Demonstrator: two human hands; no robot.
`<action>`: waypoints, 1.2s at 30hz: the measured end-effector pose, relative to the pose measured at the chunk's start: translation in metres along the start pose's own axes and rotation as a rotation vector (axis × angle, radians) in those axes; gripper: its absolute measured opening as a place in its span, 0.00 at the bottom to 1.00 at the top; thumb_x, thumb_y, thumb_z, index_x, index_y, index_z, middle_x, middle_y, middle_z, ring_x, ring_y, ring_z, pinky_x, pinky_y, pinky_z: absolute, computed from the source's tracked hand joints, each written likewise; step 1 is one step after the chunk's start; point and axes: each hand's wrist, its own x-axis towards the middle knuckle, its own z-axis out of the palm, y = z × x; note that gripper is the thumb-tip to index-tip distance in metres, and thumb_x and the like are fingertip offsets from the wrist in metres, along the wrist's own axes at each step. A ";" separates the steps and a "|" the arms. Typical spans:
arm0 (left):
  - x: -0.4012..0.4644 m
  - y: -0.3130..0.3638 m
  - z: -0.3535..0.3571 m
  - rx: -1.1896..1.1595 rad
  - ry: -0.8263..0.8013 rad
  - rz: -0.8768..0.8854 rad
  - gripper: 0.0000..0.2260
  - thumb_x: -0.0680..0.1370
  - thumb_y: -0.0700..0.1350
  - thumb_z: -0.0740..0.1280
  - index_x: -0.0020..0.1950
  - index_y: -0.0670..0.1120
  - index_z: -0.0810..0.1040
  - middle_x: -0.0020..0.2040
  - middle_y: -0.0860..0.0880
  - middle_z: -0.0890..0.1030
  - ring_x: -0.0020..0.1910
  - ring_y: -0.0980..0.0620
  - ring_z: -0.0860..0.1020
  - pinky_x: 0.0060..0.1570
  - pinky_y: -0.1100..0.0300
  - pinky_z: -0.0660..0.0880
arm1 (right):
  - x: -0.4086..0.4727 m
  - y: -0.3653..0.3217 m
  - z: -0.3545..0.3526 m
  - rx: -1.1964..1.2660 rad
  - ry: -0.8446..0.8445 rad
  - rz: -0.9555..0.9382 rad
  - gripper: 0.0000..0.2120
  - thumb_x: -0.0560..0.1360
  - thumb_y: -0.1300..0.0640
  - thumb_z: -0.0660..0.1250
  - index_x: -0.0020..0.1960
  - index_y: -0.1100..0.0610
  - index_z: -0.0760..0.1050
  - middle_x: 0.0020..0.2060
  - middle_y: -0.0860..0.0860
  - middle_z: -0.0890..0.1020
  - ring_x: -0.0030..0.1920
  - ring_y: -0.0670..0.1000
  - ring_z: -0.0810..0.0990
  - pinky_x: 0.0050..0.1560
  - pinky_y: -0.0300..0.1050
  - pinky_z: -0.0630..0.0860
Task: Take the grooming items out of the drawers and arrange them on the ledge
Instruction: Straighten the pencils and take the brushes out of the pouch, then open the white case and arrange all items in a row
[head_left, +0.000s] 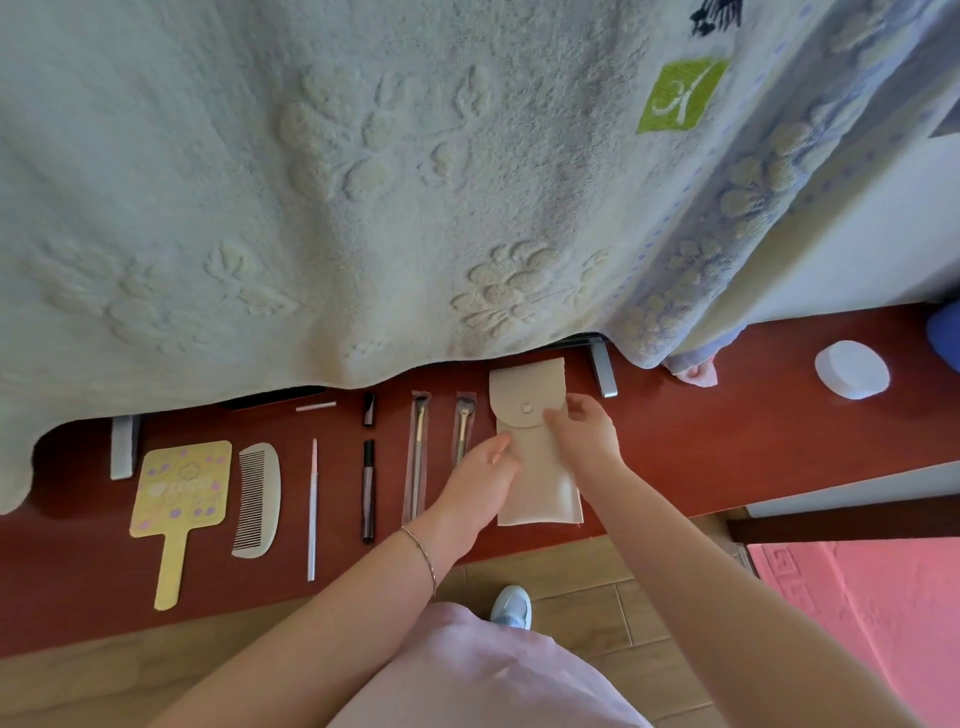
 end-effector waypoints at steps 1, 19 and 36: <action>0.001 0.001 0.000 0.003 0.002 -0.003 0.17 0.80 0.46 0.57 0.69 0.52 0.69 0.62 0.56 0.74 0.59 0.58 0.72 0.56 0.62 0.66 | 0.002 0.001 0.001 -0.045 0.000 -0.025 0.16 0.74 0.55 0.64 0.61 0.54 0.72 0.52 0.51 0.79 0.51 0.52 0.79 0.51 0.49 0.77; -0.007 0.004 -0.030 1.381 0.140 0.897 0.14 0.73 0.46 0.69 0.58 0.44 0.79 0.55 0.48 0.81 0.57 0.49 0.78 0.57 0.53 0.74 | -0.077 0.030 -0.045 -0.955 0.205 -0.496 0.25 0.79 0.48 0.54 0.74 0.55 0.58 0.73 0.52 0.63 0.75 0.52 0.56 0.72 0.47 0.44; 0.010 0.018 0.108 1.485 -0.126 1.140 0.22 0.74 0.49 0.54 0.60 0.42 0.78 0.57 0.46 0.80 0.60 0.47 0.76 0.57 0.51 0.74 | -0.170 0.155 -0.175 -0.848 0.612 0.015 0.26 0.73 0.54 0.67 0.68 0.60 0.68 0.66 0.55 0.73 0.70 0.56 0.66 0.70 0.50 0.50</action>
